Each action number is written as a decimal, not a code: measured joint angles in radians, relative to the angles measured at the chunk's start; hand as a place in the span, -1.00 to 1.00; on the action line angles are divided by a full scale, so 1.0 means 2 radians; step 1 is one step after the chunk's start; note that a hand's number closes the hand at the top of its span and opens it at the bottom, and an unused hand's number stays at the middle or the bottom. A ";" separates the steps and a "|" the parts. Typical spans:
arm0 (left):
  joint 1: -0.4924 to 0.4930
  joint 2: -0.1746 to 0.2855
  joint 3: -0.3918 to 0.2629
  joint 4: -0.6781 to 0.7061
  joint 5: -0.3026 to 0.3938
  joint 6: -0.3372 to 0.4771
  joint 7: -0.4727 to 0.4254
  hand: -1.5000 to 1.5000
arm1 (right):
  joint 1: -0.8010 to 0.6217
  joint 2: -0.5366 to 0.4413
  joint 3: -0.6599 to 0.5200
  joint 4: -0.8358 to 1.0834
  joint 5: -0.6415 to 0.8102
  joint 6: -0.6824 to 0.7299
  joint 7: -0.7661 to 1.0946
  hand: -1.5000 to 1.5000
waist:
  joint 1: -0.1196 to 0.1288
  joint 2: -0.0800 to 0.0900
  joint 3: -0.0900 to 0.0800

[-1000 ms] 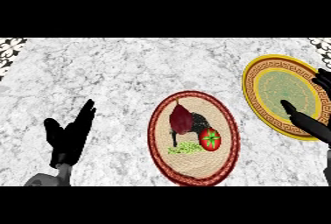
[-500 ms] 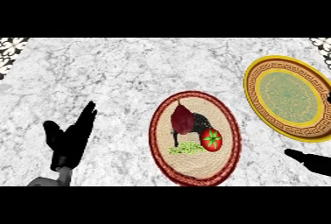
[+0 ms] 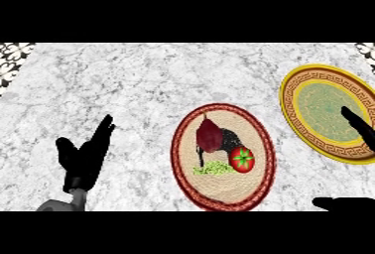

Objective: Pick the tomato from the placemat and place it in the plate

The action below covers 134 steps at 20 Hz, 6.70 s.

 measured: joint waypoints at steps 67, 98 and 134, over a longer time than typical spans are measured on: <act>0.021 -0.051 0.067 -0.020 -0.062 -0.063 0.036 0.00 | -0.204 0.415 0.227 0.173 0.572 0.038 0.340 1.00 | -0.001 -0.001 0.001; 0.021 -0.063 0.070 -0.028 -0.081 -0.069 0.040 0.00 | -0.181 0.272 -0.103 0.212 0.421 -0.240 0.189 1.00 | 0.004 0.003 0.002; 0.017 -0.070 0.086 -0.017 -0.085 -0.088 0.037 0.00 | -0.361 0.147 -0.389 0.751 -0.015 0.007 -0.335 -1.00 | 0.005 0.002 0.002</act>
